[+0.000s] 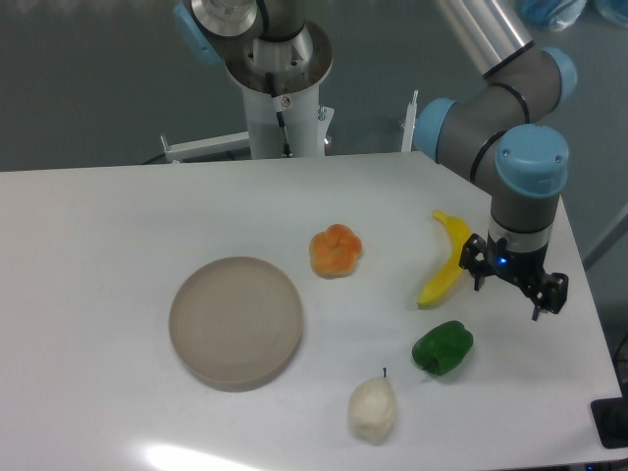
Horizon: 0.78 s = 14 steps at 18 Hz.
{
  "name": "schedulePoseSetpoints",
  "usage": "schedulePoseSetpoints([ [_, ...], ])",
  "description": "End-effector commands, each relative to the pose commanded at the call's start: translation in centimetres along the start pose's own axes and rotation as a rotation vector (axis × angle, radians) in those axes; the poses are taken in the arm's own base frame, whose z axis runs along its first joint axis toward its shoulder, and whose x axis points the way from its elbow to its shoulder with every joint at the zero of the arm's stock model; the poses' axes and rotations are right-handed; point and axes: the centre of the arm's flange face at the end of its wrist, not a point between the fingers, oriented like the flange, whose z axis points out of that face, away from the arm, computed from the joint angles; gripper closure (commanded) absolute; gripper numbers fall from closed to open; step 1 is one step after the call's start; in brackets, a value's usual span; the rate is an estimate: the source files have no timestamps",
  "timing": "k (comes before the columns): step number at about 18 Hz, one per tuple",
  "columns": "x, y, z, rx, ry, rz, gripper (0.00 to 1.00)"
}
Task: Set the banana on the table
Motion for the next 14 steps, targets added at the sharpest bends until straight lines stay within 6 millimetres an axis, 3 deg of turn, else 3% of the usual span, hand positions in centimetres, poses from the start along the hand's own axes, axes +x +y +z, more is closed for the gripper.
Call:
schedulePoseSetpoints([
  [14, -1.6, -1.1, -1.3, 0.01, -0.03, 0.009, 0.0],
])
